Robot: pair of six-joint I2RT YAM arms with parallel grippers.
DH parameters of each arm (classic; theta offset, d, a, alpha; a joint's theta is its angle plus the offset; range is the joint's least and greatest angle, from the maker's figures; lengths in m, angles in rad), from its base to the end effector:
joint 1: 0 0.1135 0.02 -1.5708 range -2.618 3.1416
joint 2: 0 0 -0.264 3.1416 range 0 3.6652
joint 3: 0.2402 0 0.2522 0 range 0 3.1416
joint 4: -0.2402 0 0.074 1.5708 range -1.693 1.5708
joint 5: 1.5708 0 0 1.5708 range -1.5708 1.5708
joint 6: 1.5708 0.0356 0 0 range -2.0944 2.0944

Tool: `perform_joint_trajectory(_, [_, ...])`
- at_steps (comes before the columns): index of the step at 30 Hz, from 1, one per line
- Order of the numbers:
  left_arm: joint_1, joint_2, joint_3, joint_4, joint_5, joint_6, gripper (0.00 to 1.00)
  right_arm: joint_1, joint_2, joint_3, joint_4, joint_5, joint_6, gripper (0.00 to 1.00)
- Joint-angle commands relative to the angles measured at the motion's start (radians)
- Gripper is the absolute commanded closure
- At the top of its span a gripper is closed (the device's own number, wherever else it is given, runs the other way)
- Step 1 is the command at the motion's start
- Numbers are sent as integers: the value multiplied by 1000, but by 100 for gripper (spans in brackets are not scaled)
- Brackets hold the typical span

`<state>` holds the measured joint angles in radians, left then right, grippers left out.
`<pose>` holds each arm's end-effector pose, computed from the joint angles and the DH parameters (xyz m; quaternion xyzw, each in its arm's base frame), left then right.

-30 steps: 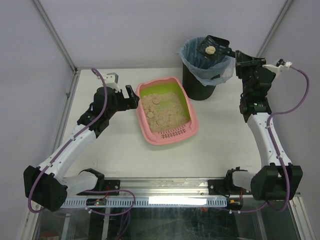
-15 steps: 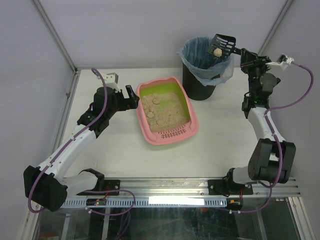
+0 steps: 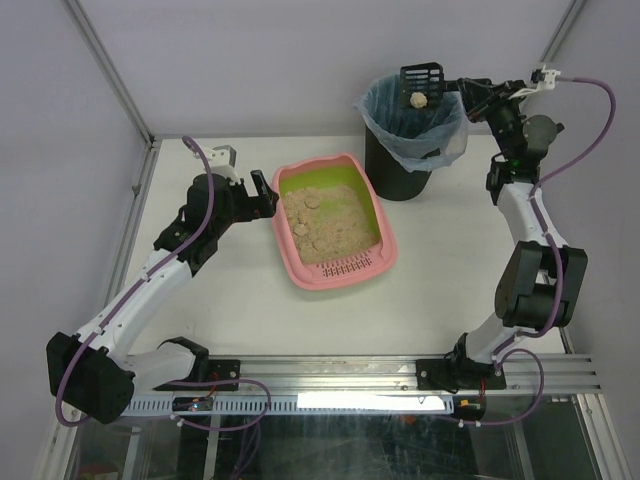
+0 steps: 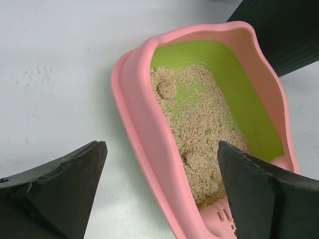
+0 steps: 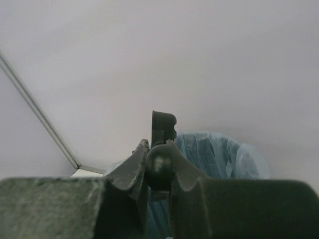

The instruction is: Clean the litter box

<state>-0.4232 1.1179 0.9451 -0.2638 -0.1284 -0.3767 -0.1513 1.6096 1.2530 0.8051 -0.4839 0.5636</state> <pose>0.2345 -0.1006 0.3216 -0.0149 0.8423 -0.1589 0.5148 0.3740 -0.0403 0.3938 -0.0093 0.5550 0.2931 0.7785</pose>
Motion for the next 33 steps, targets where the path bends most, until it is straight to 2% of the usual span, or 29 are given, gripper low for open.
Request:
perform_joint_trajectory(1, [11, -45, 13, 35, 3, 13, 1, -2, 1, 135, -42, -136, -161, 100])
perform_joint_trajectory(4, [11, -55, 7, 35, 4, 13, 1, 2, -9, 183, -148, -128, -275, 100])
perform_joint_trajectory(8, [11, -67, 3, 35, 8, 12, 1, 19, -17, 245, -302, -128, -275, 100])
perform_joint_trajectory(9, [10, -67, 2, 34, 7, 12, 1, 23, -17, 260, -335, -112, -456, 100])
perform_joint_trajectory(10, [10, -66, 4, 35, 10, 12, 1, 28, -14, 275, -361, -96, -519, 100])
perform_joint_trajectory(14, [10, -63, 6, 35, 20, 13, 1, 39, -16, 321, -432, -43, -583, 100])
perform_joint_trajectory(17, [11, -64, 3, 35, 18, 13, 1, 52, -42, 342, -439, 27, -573, 100])
perform_joint_trajectory(21, [10, -53, 6, 35, 27, 8, 1, 78, -106, 354, -479, 166, -441, 100])
perform_joint_trajectory(24, [10, -33, 10, 33, 30, 8, 1, 90, -186, 254, -436, 224, -318, 100])
perform_joint_trajectory(27, [10, -26, 15, 22, 26, 10, 1, 135, -261, 174, -440, 273, -251, 100])
perform_joint_trajectory(33, [11, -17, 18, 18, 35, 9, 1, 303, -382, 111, -548, 357, -236, 100])
